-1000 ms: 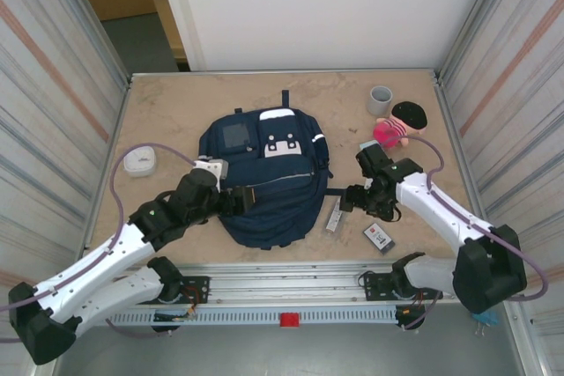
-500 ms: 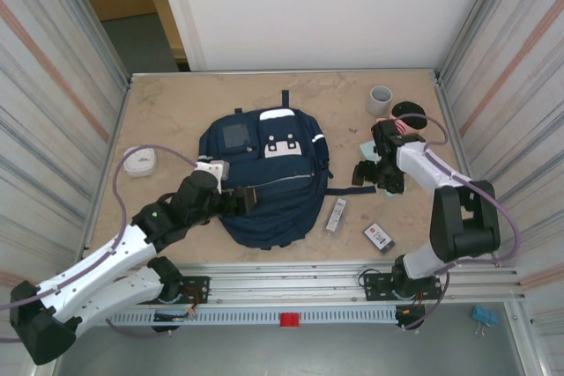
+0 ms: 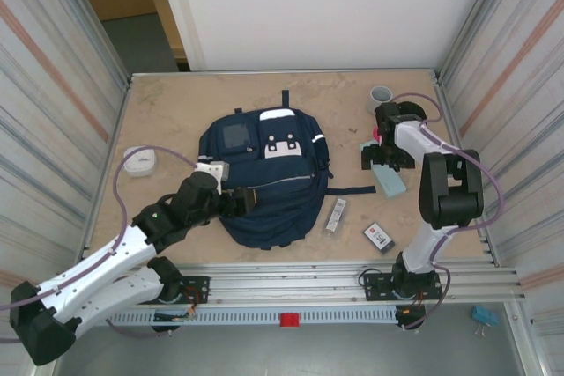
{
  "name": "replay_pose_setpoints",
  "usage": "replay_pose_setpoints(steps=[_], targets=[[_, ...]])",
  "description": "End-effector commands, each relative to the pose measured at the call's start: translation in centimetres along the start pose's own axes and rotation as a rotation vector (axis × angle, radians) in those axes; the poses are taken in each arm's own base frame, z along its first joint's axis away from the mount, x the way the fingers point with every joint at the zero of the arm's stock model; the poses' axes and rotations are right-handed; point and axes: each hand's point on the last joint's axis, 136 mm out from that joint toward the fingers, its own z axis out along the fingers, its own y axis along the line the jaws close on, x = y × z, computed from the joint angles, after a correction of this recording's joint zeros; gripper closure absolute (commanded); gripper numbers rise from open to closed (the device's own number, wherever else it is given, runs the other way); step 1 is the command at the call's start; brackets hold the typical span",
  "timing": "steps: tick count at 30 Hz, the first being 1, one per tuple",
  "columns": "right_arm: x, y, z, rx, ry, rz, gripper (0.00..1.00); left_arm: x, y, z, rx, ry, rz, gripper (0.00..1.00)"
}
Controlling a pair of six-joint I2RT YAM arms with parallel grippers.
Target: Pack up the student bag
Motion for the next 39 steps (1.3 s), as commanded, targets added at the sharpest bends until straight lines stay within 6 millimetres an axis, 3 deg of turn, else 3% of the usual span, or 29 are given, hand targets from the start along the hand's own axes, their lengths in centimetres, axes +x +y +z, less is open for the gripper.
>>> replay_pose_setpoints(steps=[1, 7, 13, 16, 21, 27, 33, 36, 39], targets=[[-0.3, 0.8, 0.7, -0.111, 0.032, -0.018, 0.01, -0.7, 0.5, -0.5, -0.026, -0.029, 0.0, 0.15], [0.6, 2.1, 1.5, -0.251, 0.113, 0.027, 0.01, -1.1, 0.8, -0.5, -0.031, -0.044, -0.01, 0.15], [3.6, 5.3, -1.4, -0.424, 0.23, 0.053, 0.05, -1.9, 0.9, -0.7, -0.048, -0.056, -0.017, 0.15], [3.8, 3.8, -1.9, -0.304, 0.204, 0.03, 0.03, -2.4, 0.6, -0.8, -0.037, -0.067, -0.015, 0.15], [3.1, 1.9, -0.5, -0.186, 0.19, 0.002, 0.02, -2.6, 0.1, -0.6, -0.025, -0.056, -0.013, 0.15], [2.5, 3.0, 1.4, -0.223, 0.177, -0.003, 0.07, -2.6, 0.0, -0.4, -0.02, -0.053, -0.017, 0.16], [2.5, 4.1, 3.0, -0.245, 0.173, -0.045, 0.23, -2.7, 0.2, -0.4, -0.036, -0.061, 0.029, 0.17], [2.3, 4.2, 2.8, -0.254, 0.146, -0.04, 0.3, -2.7, 0.1, -0.5, -0.037, -0.052, 0.133, 0.17], [1.7, 4.4, 1.0, -0.282, 0.077, -0.034, 0.32, -2.8, -0.4, -1.0, -0.027, -0.03, 0.304, 0.17]])
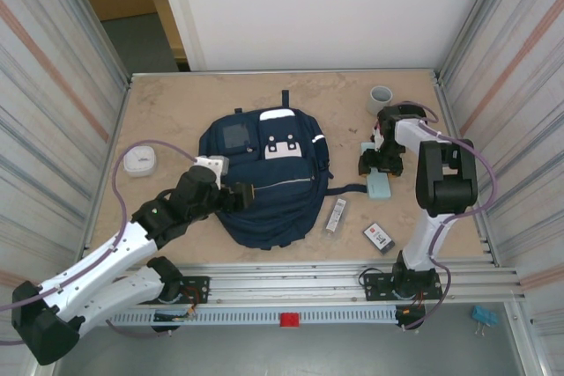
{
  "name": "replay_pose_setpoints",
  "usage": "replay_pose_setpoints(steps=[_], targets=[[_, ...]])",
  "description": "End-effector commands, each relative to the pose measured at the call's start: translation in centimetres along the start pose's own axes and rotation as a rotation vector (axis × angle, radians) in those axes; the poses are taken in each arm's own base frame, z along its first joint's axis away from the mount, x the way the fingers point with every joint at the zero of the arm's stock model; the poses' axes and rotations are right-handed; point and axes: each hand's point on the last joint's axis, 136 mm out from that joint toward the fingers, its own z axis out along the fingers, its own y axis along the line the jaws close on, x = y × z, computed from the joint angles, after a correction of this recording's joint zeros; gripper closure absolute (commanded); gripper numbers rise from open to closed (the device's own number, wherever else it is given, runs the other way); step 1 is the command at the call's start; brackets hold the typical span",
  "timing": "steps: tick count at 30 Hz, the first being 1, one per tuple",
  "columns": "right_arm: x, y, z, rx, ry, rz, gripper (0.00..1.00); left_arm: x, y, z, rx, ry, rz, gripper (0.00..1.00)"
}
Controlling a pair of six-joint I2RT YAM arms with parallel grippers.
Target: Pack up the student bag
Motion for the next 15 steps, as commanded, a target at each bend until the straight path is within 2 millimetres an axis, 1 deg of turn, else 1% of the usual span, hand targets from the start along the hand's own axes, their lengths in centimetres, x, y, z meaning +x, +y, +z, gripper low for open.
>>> replay_pose_setpoints(steps=[1, 5, 7, 10, 12, 15], targets=[[-0.4, 1.7, -1.8, -0.069, -0.088, -0.026, 0.33, -1.2, -1.1, -1.1, 0.036, -0.006, 0.243, 0.18], [-1.1, 3.3, -6.8, -0.145, -0.265, -0.028, 0.37, -0.7, -3.3, -1.3, 0.147, 0.017, 0.483, 0.2], [-1.4, 4.6, -10.3, -0.206, -0.4, -0.026, 0.37, -0.3, -4.0, -1.1, 0.168, 0.039, 0.604, 0.2], [-1.1, 6.8, -14.0, -0.326, -0.54, -0.051, 0.38, -0.3, -3.8, -0.2, 0.125, 0.07, 0.727, 0.19], [-0.6, 8.0, -15.8, -0.389, -0.602, -0.073, 0.38, -0.2, -3.4, 0.6, 0.098, 0.106, 0.797, 0.19], [0.1, 9.4, -17.4, -0.456, -0.659, -0.1, 0.38, 0.5, -3.0, 1.7, 0.086, 0.181, 0.896, 0.18]])
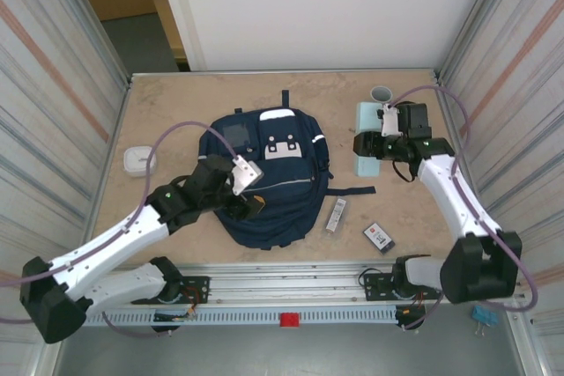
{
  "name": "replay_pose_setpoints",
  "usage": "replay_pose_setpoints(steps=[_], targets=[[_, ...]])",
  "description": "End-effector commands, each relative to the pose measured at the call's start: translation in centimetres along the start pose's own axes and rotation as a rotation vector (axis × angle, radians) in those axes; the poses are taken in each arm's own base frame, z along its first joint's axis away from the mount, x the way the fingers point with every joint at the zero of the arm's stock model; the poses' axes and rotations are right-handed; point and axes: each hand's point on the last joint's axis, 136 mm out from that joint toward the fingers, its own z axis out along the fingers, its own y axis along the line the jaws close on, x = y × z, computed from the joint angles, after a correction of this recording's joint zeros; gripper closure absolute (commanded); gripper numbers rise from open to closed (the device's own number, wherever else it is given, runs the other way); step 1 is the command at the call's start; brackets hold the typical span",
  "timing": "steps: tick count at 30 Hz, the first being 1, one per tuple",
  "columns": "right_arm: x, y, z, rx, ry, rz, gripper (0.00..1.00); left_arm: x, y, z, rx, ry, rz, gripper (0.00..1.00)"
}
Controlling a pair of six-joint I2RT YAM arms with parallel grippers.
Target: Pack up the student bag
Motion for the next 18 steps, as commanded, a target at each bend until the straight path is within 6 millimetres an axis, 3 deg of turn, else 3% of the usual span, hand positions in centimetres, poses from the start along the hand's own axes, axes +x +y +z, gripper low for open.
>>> replay_pose_setpoints(steps=[1, 7, 13, 16, 18], targets=[[-0.1, 2.8, -0.2, -0.134, -0.047, 0.012, 0.38, 0.6, 0.2, 0.7, 0.002, 0.086, 0.204, 0.18], [-0.7, 4.6, -1.1, -0.192, -0.096, -0.034, 0.38, 2.1, -0.2, 3.6, 0.044, 0.182, 0.29, 0.18], [-0.6, 5.2, -1.2, -0.207, -0.107, -0.068, 0.38, 2.3, 1.2, 6.3, -0.032, 0.218, 0.308, 0.25], [-0.7, 5.6, -1.4, -0.219, -0.119, -0.081, 0.38, 2.3, 2.5, 7.1, -0.105, 0.239, 0.316, 0.36], [-0.6, 5.9, -1.5, -0.225, -0.127, -0.096, 0.38, 2.0, 3.2, 7.3, -0.136, 0.232, 0.32, 0.56]])
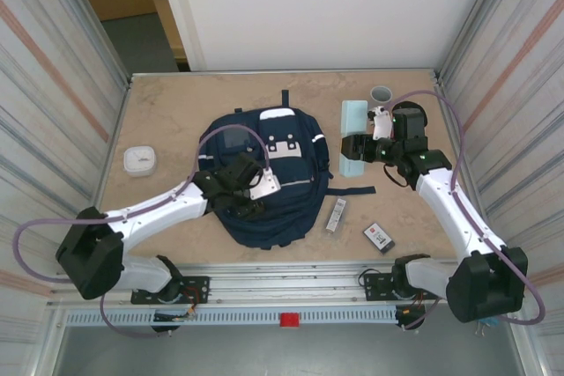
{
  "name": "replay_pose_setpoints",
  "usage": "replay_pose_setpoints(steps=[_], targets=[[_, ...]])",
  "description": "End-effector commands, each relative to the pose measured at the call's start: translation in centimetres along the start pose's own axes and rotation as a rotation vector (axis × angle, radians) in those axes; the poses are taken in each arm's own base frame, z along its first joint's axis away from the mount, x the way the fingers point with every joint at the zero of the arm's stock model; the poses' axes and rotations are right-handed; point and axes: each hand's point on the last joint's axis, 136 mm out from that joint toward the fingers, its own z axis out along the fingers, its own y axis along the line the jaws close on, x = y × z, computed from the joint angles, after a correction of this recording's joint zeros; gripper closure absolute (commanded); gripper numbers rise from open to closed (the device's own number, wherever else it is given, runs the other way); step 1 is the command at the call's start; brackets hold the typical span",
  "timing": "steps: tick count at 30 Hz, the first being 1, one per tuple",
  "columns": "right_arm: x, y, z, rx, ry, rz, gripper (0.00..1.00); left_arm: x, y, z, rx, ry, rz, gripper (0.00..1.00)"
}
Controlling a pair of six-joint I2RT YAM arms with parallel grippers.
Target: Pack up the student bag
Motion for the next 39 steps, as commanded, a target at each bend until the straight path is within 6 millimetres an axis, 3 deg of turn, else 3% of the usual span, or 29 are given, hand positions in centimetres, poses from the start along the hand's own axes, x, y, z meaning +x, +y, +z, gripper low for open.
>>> replay_pose_setpoints(steps=[1, 2, 6, 13, 20, 28, 31, 39], targets=[[-0.8, 1.4, -0.6, -0.046, -0.052, -0.048, 0.38, -1.6, 3.5, -0.5, -0.15, -0.035, -0.001, 0.67], [-0.8, 1.4, -0.7, -0.048, -0.058, -0.054, 0.38, -2.0, 3.6, -0.8, -0.154, -0.049, -0.006, 0.77], [-1.0, 1.9, -1.2, -0.065, -0.088, -0.092, 0.39, -4.0, 3.6, -3.6, -0.126, -0.159, -0.05, 1.0], [-2.0, 5.0, -2.5, -0.195, -0.176, -0.195, 0.39, -7.8, 3.3, -11.0, -0.037, -0.412, -0.244, 1.0], [-1.6, 10.2, -4.4, -0.345, -0.249, -0.361, 0.4, -7.7, 4.0, -13.8, -0.039, -0.439, -0.408, 1.0], [2.5, 16.1, -6.8, -0.497, -0.33, -0.733, 0.37, -7.1, 6.1, -14.3, -0.055, -0.454, -0.5, 1.0], [5.8, 17.9, -7.2, -0.605, -0.311, -0.909, 0.38, -7.1, 6.2, -14.3, -0.013, -0.458, -0.521, 1.0], [11.9, 20.3, -6.9, -0.678, -0.302, -1.23, 0.38, -7.1, 6.3, -14.1, 0.101, -0.482, -0.594, 1.0]])
